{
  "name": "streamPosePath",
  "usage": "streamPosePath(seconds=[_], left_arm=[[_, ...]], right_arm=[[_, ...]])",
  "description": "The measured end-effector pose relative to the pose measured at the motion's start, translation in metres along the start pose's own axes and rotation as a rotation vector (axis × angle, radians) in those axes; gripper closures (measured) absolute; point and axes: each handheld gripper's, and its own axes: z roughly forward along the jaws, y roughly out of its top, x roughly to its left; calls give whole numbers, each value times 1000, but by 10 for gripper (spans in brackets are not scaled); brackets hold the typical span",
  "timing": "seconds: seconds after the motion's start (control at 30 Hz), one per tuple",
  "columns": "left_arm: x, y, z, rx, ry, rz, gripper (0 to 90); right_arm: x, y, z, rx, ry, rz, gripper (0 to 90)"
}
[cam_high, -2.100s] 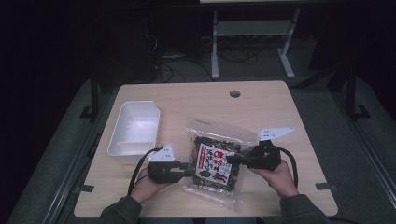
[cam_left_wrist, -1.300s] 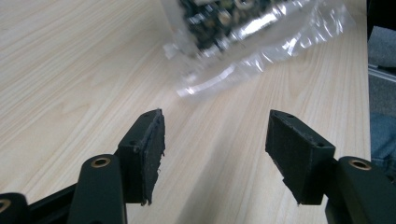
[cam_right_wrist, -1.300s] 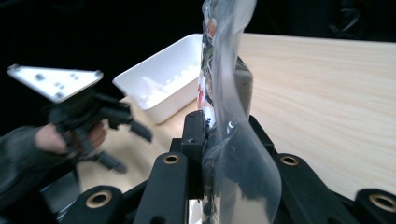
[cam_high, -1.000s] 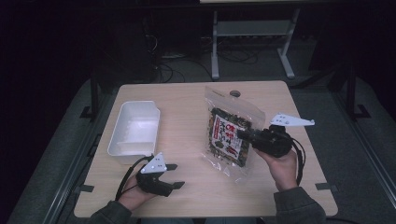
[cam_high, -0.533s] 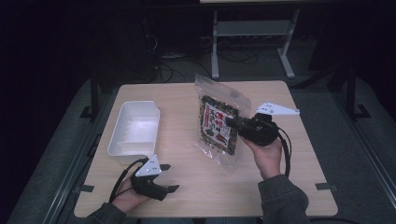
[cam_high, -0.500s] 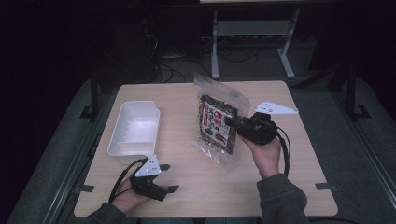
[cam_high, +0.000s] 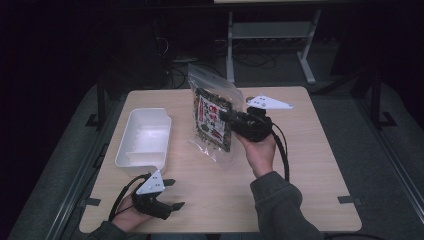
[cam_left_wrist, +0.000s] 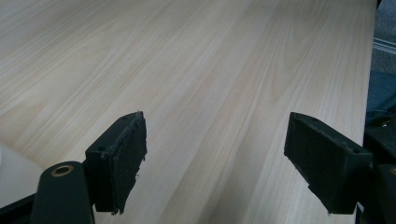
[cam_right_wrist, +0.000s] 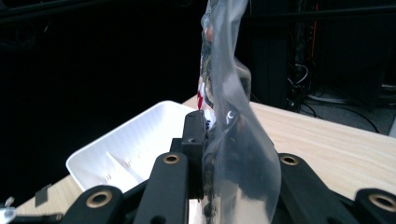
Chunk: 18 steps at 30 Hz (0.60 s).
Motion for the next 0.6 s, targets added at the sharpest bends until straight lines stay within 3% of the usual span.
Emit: streamPosePath(seconds=[0.6], left_arm=[[8,-10,-11,11,8,-14,206]], right_arm=[[20,21,46,-49,27,3,749]])
